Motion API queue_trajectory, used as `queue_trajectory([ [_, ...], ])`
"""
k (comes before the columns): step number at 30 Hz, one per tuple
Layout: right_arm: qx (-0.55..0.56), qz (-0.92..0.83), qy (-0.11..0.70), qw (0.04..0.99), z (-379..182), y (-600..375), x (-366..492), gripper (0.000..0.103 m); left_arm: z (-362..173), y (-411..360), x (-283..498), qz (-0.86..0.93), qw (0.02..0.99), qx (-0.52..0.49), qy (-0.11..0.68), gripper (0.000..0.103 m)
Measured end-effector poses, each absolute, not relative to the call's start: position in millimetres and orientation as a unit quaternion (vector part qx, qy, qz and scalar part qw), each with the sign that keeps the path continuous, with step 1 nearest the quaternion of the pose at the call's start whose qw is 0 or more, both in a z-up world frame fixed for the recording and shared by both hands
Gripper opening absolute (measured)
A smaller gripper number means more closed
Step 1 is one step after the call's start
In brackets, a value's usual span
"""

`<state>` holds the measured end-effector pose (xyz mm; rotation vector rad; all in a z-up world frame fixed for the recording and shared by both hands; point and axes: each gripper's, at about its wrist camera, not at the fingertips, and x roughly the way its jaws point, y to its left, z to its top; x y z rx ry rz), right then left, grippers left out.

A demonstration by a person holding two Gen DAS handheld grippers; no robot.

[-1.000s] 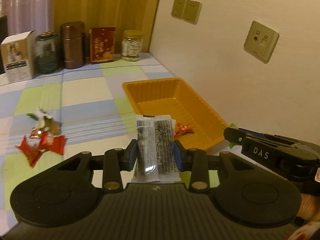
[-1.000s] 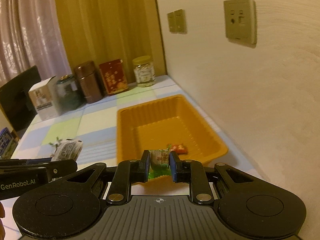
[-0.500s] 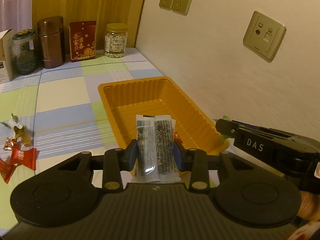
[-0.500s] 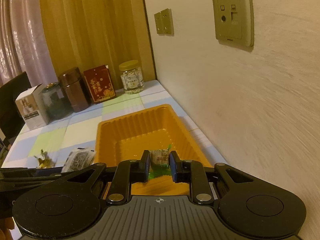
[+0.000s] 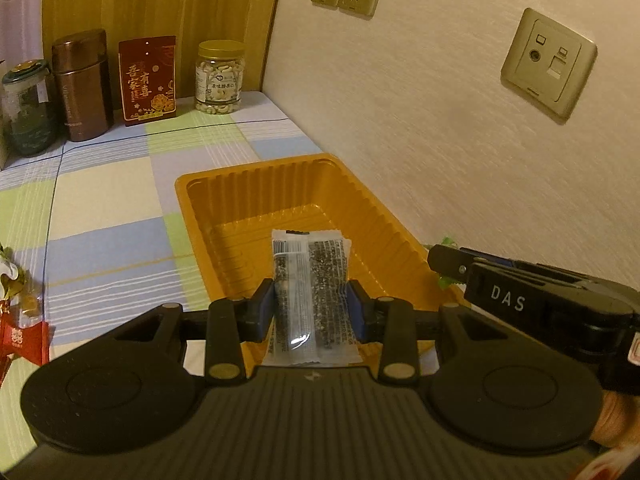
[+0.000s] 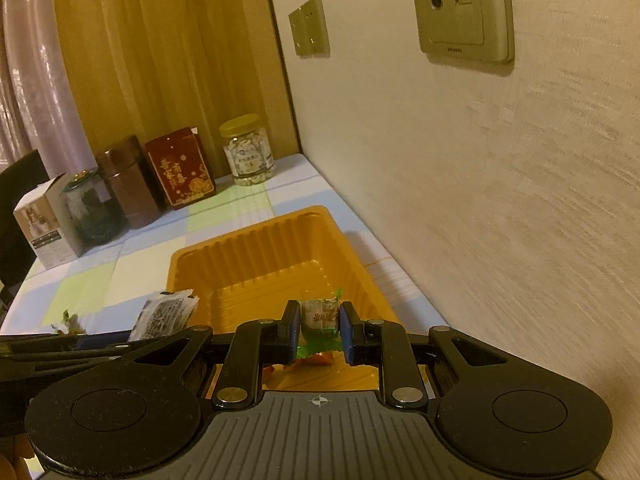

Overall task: Organize snacks
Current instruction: 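Carry the packet and green candy over the orange tray, then open both grippers to drop the items into the tray and withdraw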

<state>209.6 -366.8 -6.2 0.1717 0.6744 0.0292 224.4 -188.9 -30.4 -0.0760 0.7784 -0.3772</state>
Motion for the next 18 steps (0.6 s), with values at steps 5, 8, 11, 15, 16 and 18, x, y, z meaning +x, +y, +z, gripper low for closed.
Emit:
queue_trajectory([
  [5, 0.089, 0.012, 0.333, 0.939, -8.8, -370.1, 212.7, 0.021, -36.9, -193.3, 231.9, -0.187, 0.907, -0.039, 0.376, 0.035],
  [8, 0.093, 0.01, 0.335, 0.937, -9.7, -371.8, 212.9, 0.021, -39.1, -191.8, 233.5, -0.19, 0.91, -0.044, 0.367, 0.053],
  [11, 0.093, 0.011, 0.334, 0.938, -10.5, -372.4, 212.5, 0.021, -39.7, -185.3, 233.0, -0.181, 0.912, -0.041, 0.366, 0.053],
  [15, 0.098, 0.015, 0.336, 0.937, -11.6, -372.0, 213.5, 0.021, -41.8, -169.5, 229.6, -0.159, 0.915, -0.047, 0.367, 0.053],
  [16, 0.1, 0.016, 0.336, 0.937, -11.4, -371.8, 213.5, 0.021, -42.4, -165.2, 228.0, -0.154, 0.916, -0.049, 0.368, 0.053],
  [18, 0.104, 0.021, 0.336, 0.936, -11.2, -370.4, 214.3, 0.021, -43.6, -157.6, 223.8, -0.144, 0.917, -0.051, 0.368, 0.053],
])
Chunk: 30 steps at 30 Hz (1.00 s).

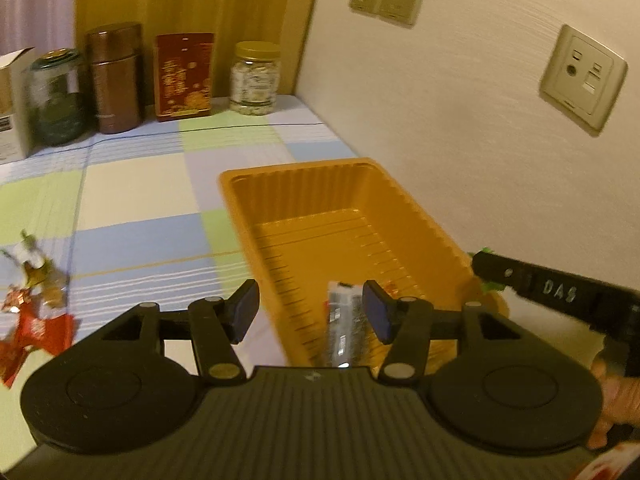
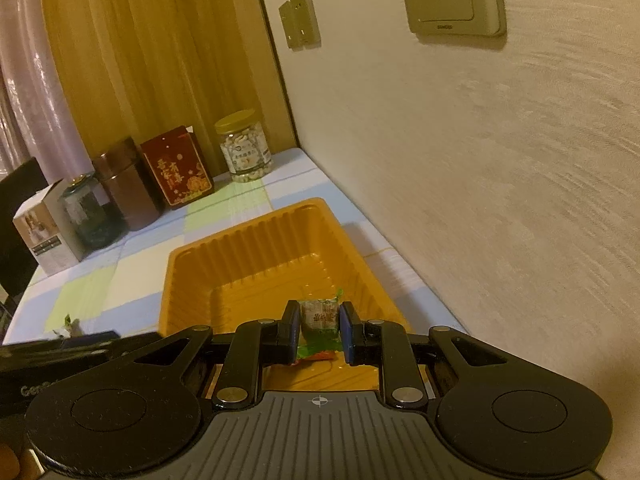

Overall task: Organize snacks
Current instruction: 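Open both grippers to drop the items into the tray and withdraw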

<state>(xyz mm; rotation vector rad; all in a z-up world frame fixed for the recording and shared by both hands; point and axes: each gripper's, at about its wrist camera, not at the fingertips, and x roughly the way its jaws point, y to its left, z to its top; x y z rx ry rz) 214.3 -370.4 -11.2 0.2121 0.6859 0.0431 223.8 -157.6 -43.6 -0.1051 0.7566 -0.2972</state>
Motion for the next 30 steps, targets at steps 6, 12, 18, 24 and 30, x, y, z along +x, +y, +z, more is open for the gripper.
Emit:
queue_trajectory([
  [6, 0.116, 0.04, 0.333, 0.935, -11.5, -365.1, 219.5, 0.021, -45.1, -142.0, 212.8, -0.131, 0.92, -0.055, 0.366, 0.053],
  [12, 0.162, 0.051, 0.339, 0.925, -13.1, -369.3, 229.2, 0.049, -43.1, -133.7, 205.6, -0.126, 0.922, -0.056, 0.362, 0.053],
  [18, 0.169, 0.039, 0.325, 0.93, -2.1, -375.1, 216.5, 0.075, -38.7, -123.9, 192.4, -0.118, 0.924, -0.059, 0.358, 0.053],
  [24, 0.162, 0.027, 0.334, 0.928, 7.9, -369.1, 187.7, 0.075, -30.2, -113.6, 168.9, -0.109, 0.926, -0.061, 0.357, 0.062],
  [30, 0.134, 0.022, 0.348, 0.928, 15.4, -350.3, 155.2, 0.075, -21.6, -102.1, 141.0, -0.102, 0.925, -0.058, 0.361, 0.069],
])
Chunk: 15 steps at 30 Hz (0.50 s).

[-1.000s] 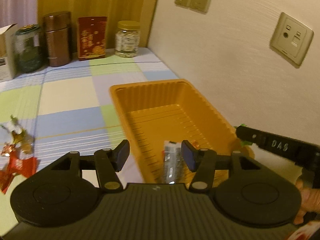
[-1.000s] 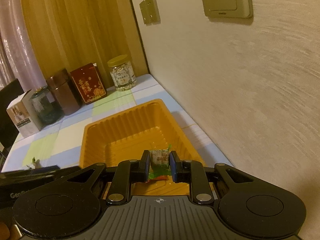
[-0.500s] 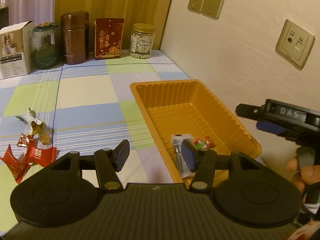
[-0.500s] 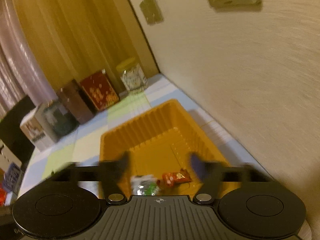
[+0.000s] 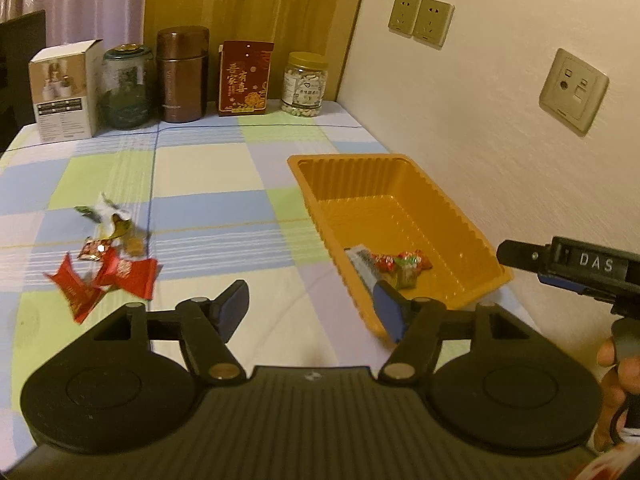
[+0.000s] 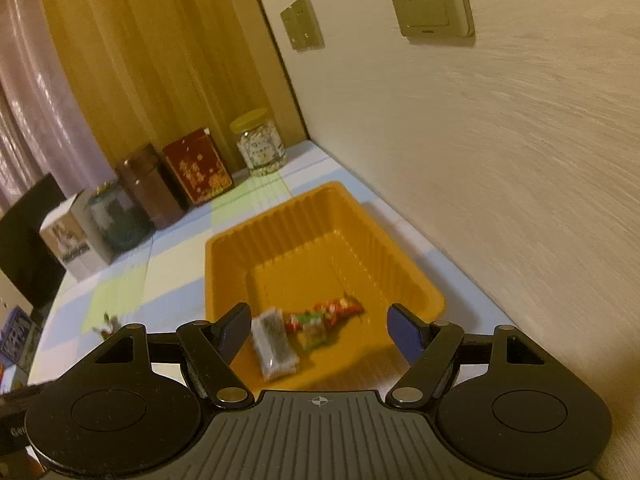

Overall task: Organize snacks
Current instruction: 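Open both grippers to drop the items into the tray and withdraw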

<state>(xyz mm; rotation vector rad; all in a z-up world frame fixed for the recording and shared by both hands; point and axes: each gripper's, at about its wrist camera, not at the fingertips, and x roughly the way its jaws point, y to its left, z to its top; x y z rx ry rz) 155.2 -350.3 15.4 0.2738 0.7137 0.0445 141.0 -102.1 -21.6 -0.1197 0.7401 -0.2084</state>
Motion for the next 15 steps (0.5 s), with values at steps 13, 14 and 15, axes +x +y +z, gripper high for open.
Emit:
queue_trajectory([
  [13, 0.095, 0.025, 0.358, 0.929, 30.2, -311.7, 98.9, 0.075, -5.4, -72.5, 87.8, -0.088, 0.93, -0.052, 0.354, 0.077],
  [14, 0.093, 0.027, 0.357, 0.929, 31.3, -308.7, 95.5, 0.075, -4.5, -69.8, 84.5, -0.086, 0.93, -0.053, 0.352, 0.077],
  [15, 0.092, 0.029, 0.357, 0.929, 32.2, -305.6, 92.4, 0.075, -3.6, -66.9, 81.4, -0.085, 0.931, -0.055, 0.351, 0.078],
])
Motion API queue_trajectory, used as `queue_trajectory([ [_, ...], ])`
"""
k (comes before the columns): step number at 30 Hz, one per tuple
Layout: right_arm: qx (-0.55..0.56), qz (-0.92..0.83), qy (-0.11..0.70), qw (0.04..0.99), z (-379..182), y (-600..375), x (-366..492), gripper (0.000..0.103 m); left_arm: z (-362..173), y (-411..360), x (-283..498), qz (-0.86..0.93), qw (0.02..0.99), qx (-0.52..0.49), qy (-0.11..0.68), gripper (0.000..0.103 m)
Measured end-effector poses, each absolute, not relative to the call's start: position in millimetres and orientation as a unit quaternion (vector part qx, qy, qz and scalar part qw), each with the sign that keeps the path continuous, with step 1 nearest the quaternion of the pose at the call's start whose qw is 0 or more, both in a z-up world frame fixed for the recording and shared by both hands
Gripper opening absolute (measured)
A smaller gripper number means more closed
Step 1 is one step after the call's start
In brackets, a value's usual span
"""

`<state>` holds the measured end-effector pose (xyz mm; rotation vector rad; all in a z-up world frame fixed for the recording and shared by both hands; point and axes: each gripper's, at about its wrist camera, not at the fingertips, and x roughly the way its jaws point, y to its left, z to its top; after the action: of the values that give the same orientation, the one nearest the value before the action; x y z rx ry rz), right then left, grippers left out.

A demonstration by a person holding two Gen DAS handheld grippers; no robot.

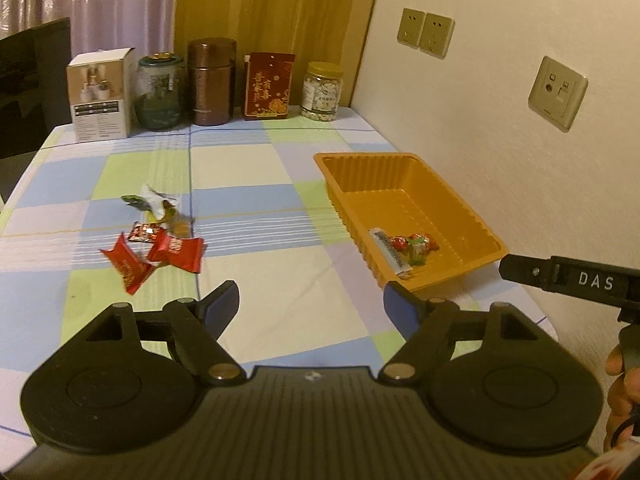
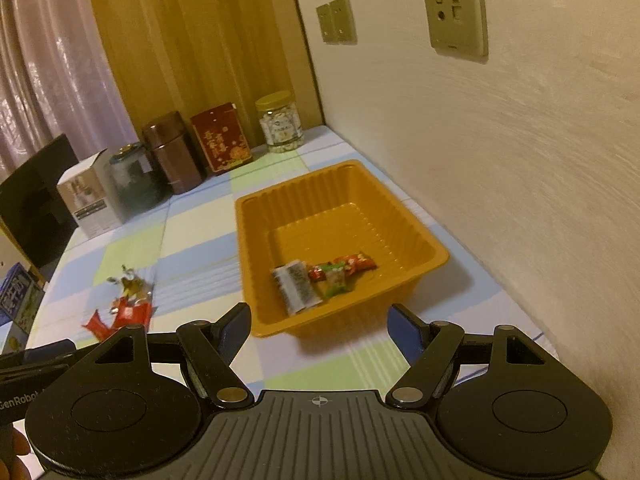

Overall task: Organize snacks
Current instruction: 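Open both grippers to drop the items into the tray and withdraw, then move both grippers back from the tray toward the snack pile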

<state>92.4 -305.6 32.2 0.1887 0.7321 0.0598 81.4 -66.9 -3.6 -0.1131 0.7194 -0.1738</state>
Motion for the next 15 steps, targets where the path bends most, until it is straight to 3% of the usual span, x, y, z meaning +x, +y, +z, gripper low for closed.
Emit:
queue_trajectory([
  [6, 0.084, 0.042, 0.356, 0.93, 36.0, -291.2, 82.7, 0.075, -0.5, -49.7, 65.2, -0.075, 0.933, -0.066, 0.346, 0.084],
  [15, 0.08, 0.068, 0.355, 0.929, 35.4, -264.6, 80.1, 0.075, -1.5, -14.9, 51.2, -0.042, 0.934, -0.072, 0.347, 0.084],
])
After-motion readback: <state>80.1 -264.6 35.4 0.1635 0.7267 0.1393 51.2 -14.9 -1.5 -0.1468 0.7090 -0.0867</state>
